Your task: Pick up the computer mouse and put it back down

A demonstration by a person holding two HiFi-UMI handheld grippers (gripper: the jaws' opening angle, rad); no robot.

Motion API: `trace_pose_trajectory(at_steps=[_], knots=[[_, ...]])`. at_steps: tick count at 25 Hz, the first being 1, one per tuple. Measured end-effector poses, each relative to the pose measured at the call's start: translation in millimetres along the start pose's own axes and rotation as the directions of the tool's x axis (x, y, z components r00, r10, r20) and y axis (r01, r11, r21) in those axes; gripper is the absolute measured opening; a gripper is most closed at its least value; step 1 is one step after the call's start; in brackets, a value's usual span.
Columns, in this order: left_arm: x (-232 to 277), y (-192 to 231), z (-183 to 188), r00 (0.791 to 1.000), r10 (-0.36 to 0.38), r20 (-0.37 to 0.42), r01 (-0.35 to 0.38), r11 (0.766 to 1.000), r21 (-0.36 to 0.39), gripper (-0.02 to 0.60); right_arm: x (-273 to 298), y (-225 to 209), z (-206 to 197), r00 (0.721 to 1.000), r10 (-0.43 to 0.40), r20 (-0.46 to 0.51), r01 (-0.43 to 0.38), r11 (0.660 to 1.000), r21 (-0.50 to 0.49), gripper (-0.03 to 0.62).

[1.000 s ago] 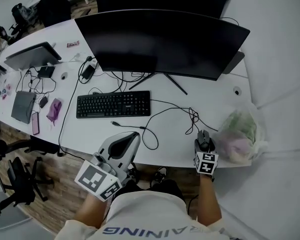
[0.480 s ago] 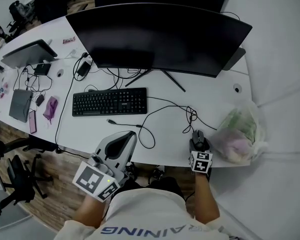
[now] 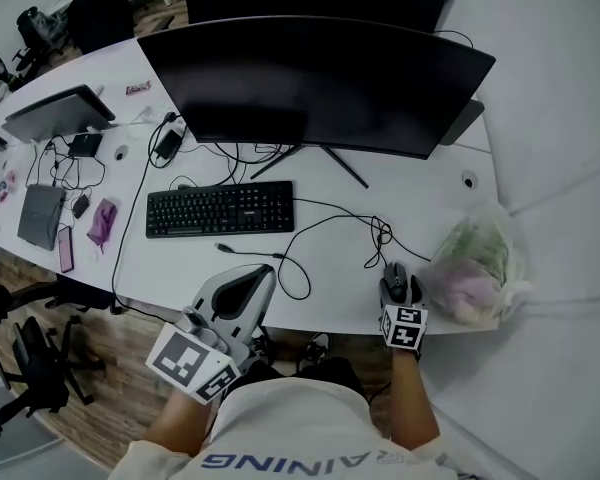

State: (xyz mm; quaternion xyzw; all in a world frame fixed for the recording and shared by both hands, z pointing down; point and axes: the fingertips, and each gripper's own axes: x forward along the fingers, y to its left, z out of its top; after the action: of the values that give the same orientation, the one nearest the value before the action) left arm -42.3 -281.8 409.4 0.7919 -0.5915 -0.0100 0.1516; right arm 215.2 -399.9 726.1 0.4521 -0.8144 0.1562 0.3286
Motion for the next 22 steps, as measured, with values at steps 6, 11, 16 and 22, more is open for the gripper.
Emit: trace_pose_trajectory(at_steps=[6,11,16,22], knots=[[-11,-5,12,0.999,-0.029,0.029,0.029,0.999,0.015,0.005,-36,5,54,0.992,0.005,0.125,0.000,0.999,-0.037,0.316],[-28,-5,20,0.997,-0.057,0.052,0.055,0.998,0.033,0.005,-75,16,100,0.971,-0.013,0.239,0.024,0.999,-0.043,0.310],[-43,-1,32,0.993,-0.079,0.091,0.075,0.996,0.053,0.005,-115,33,140,0.934,-0.024,0.357,0.044,0.998,-0.049,0.259],[-57,4,46,0.985,-0.110,0.133,0.101,0.992,0.072,0.005,-169,56,192,0.857,-0.023,0.515,0.057,0.997,-0.049,0.190]])
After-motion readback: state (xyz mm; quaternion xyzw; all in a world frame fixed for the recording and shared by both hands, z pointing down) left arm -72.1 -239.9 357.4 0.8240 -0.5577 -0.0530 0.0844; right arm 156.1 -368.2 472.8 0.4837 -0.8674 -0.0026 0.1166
